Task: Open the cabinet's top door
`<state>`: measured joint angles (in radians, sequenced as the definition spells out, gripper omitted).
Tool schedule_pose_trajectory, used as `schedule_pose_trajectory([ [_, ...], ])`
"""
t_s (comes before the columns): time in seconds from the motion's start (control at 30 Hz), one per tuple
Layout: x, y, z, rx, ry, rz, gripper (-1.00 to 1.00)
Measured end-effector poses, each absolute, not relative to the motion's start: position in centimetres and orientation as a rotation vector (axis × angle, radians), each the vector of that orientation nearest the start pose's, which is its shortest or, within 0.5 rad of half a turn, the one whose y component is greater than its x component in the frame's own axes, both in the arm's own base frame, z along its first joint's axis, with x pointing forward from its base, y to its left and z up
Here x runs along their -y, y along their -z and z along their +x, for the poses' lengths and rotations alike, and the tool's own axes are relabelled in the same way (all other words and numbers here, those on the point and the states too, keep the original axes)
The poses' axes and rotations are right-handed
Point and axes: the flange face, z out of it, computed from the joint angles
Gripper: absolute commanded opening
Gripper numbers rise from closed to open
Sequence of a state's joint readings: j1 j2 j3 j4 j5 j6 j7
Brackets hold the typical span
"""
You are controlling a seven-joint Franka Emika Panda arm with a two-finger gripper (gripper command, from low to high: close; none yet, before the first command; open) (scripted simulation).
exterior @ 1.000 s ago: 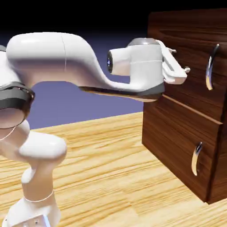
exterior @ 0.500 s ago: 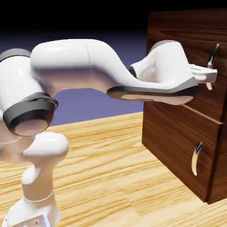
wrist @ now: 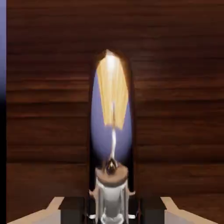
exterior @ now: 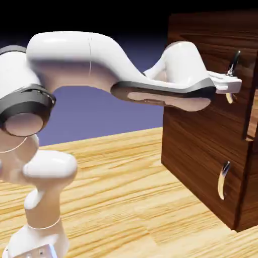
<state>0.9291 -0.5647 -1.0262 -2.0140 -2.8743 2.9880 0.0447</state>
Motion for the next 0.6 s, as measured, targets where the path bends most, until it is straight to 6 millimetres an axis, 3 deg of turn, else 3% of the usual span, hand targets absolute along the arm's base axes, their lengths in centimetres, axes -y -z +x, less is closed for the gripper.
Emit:
schedule_pose_trajectory([
  [0.33,9.7,-58.8,42.6,-1.409,-0.476,0.735,-1.0],
  [0.6,6.5,-58.8,37.1,-1.354,-0.378,0.818,-1.0],
])
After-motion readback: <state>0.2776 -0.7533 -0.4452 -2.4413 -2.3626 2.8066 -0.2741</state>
